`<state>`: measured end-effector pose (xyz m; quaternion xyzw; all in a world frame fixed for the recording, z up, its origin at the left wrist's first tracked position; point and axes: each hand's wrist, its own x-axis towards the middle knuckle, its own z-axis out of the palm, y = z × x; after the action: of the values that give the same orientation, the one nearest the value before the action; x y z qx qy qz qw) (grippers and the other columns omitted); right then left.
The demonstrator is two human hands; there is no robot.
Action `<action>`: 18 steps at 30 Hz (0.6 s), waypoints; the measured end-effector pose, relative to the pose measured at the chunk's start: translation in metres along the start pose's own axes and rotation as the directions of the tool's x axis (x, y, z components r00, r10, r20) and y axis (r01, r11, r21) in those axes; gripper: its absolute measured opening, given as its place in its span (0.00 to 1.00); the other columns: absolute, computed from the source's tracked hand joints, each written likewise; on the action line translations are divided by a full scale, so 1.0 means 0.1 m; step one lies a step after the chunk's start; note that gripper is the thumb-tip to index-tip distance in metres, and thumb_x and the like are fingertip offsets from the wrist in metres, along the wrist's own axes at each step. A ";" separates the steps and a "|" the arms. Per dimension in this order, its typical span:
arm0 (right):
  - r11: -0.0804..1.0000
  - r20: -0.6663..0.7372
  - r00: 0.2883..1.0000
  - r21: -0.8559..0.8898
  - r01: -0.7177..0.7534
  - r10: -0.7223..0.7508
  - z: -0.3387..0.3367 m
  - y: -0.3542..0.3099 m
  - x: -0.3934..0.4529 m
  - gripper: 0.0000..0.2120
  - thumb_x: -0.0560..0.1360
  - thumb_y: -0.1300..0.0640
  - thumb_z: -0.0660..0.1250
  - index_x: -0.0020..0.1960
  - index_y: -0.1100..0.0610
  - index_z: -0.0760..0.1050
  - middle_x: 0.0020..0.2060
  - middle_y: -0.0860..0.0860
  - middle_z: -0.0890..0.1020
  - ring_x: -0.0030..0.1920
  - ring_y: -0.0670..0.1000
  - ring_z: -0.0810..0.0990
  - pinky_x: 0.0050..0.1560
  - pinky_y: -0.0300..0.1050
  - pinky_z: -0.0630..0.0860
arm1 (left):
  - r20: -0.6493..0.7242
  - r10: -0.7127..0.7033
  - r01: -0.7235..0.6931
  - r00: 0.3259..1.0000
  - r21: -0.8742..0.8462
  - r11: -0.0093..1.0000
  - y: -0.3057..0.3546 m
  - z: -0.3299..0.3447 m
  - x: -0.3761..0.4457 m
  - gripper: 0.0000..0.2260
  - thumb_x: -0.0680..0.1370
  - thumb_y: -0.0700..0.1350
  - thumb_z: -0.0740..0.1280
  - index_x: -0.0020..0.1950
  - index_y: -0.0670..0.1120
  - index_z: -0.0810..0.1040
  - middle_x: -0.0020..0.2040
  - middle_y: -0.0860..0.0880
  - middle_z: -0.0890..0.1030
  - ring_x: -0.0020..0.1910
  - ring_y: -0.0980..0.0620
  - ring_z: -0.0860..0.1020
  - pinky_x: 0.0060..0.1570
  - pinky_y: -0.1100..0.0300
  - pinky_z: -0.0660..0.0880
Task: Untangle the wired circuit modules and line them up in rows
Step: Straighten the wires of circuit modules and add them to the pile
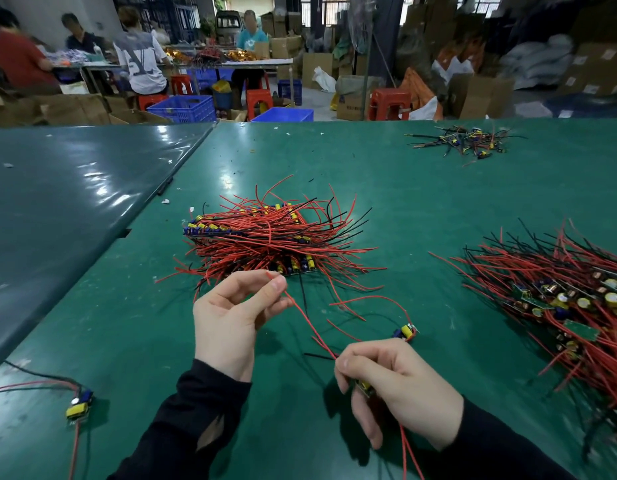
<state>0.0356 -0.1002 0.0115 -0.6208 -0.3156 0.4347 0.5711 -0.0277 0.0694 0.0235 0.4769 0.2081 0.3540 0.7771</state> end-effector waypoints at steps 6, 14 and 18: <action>0.988 0.014 0.998 0.140 -0.061 0.060 0.00 0.00 0.01 0.17 0.78 0.62 0.55 0.33 0.57 0.72 0.16 0.53 0.73 0.15 0.47 0.69 0.20 0.37 0.59 | 0.185 -0.218 0.207 0.958 0.080 0.975 0.04 -0.06 0.04 0.07 0.61 0.38 0.70 0.34 0.48 0.84 0.33 0.48 0.83 0.27 0.59 0.78 0.22 0.70 0.70; 0.974 0.091 0.996 0.225 0.004 -0.025 0.00 -0.04 0.01 0.11 0.73 0.56 0.61 0.32 0.54 0.74 0.16 0.53 0.72 0.14 0.47 0.68 0.18 0.34 0.62 | 0.178 -0.175 0.172 0.968 0.027 0.985 -0.01 -0.07 0.06 0.07 0.56 0.37 0.75 0.32 0.44 0.85 0.28 0.48 0.81 0.27 0.57 0.80 0.28 0.70 0.75; 0.991 0.073 0.989 0.049 0.121 -0.125 0.04 -0.02 -0.02 0.11 0.75 0.57 0.58 0.36 0.57 0.71 0.18 0.51 0.75 0.16 0.46 0.70 0.20 0.33 0.63 | 0.102 -0.156 0.149 0.982 0.072 0.986 -0.11 0.00 -0.01 0.05 0.59 0.33 0.71 0.29 0.42 0.82 0.27 0.48 0.80 0.27 0.54 0.79 0.29 0.67 0.76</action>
<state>0.0315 -0.1001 0.0142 -0.5702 -0.3651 0.4289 0.5980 -0.0240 0.0650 0.0135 0.5024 0.2134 0.2604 0.7964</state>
